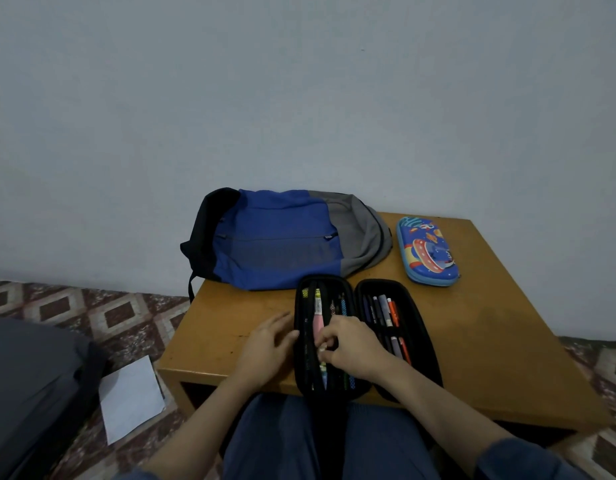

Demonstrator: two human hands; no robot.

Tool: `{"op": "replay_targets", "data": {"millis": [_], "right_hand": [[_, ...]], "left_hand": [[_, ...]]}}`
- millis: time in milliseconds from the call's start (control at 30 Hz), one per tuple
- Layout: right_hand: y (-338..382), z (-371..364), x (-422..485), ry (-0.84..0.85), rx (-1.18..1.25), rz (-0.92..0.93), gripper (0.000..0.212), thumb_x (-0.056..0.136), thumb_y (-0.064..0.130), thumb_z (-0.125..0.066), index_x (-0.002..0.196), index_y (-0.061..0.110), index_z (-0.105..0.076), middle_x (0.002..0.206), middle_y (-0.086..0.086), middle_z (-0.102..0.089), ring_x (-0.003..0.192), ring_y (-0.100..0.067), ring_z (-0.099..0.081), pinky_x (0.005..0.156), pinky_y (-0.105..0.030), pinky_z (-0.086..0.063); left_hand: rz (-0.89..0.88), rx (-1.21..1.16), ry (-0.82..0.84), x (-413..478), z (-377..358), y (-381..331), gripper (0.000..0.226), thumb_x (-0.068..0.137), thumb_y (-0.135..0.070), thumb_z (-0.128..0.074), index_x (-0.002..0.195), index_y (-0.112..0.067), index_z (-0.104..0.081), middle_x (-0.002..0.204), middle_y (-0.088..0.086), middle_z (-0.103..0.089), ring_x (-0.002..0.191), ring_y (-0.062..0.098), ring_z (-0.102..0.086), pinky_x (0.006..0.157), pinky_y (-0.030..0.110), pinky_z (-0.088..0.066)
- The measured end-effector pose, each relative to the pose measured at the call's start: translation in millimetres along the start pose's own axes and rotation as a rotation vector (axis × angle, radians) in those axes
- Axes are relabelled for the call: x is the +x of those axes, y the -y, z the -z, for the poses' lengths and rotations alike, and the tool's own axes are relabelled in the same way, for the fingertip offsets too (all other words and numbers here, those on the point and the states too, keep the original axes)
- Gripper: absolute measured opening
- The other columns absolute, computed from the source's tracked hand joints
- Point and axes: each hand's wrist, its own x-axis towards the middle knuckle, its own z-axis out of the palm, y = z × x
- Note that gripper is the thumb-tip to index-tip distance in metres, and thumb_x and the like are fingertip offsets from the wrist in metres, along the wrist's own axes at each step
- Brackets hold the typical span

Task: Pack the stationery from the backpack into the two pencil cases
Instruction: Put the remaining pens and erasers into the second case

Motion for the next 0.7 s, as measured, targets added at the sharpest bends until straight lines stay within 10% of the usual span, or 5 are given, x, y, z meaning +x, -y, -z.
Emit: {"op": "replay_targets", "data": {"millis": [200,400,500,700], "right_hand": [[-17,25,-9,0.024,0.194,-0.086,0.024,0.082,0.027,-0.069,0.104,0.018,-0.07,0.087,0.007,-0.062,0.085,-0.007,-0.057,0.078,-0.019,-0.046],[-81,44,-15,-0.149,-0.077,-0.572,0.052,0.083,0.041,-0.064,0.128,0.019,-0.049,0.129,-0.011,-0.05,0.121,-0.03,-0.045,0.1,-0.039,-0.041],[-90,44,-19,-0.19,0.226,-0.699,0.062,0.084,0.035,-0.065,0.132,0.005,-0.039,0.131,-0.015,-0.051,0.12,-0.032,-0.05,0.097,-0.037,-0.043],[-77,66,-28,-0.409,0.653,-0.717,0.046,0.097,0.042,-0.041,0.071,0.006,-0.054,0.076,-0.008,-0.057,0.069,-0.021,-0.055,0.062,-0.033,-0.044]], "left_hand": [[-0.02,-0.076,0.152,-10,4,-8,0.058,0.089,-0.041,-0.055,0.14,-0.043,-0.026,0.15,-0.002,-0.033,0.141,0.014,-0.021,0.118,0.041,-0.014],[-0.009,0.105,0.245,-9,-1,-16,0.057,0.085,-0.059,-0.044,0.139,-0.045,-0.029,0.154,0.0,-0.024,0.145,0.017,-0.005,0.116,0.038,0.0],[0.0,0.107,0.227,-8,0,-18,0.054,0.089,-0.05,-0.05,0.139,-0.044,-0.031,0.153,-0.001,-0.028,0.145,0.017,-0.007,0.117,0.04,-0.002],[0.056,-0.028,0.215,-10,1,-19,0.057,0.084,-0.044,-0.061,0.136,-0.045,-0.037,0.152,0.001,-0.029,0.144,0.019,-0.006,0.117,0.043,-0.007]]}}
